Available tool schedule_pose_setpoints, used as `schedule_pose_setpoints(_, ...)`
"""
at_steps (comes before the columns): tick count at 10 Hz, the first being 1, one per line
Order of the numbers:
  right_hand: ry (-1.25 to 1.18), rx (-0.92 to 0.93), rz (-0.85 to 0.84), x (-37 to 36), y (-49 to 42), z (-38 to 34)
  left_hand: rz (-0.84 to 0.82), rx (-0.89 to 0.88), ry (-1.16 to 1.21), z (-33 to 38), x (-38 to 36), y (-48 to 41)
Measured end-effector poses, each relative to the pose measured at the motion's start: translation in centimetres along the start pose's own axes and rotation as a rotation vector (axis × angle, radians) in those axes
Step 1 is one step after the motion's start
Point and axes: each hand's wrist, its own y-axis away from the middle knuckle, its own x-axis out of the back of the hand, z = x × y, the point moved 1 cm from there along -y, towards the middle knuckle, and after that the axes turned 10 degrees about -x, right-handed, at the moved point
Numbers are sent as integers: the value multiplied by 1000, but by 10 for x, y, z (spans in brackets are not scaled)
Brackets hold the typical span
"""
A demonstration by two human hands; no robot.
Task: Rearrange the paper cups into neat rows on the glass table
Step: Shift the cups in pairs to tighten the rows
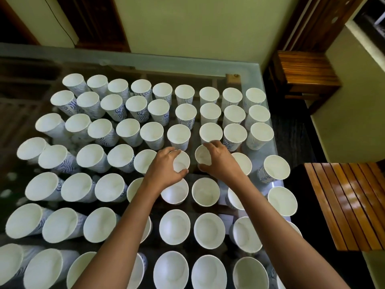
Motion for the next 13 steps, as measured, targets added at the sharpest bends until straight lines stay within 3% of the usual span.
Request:
schedule_pose_setpoints(7,-31,43,-48,4,15,3,29,-18,27,-4,2,-3)
schedule_pose_setpoints(9,-119,-47,89,32,24,34,50,-99,35,12,-1,-9)
schedule_pose_setpoints(13,3,-152,27,31,37,60,-49,-150,42,43,-26,-18)
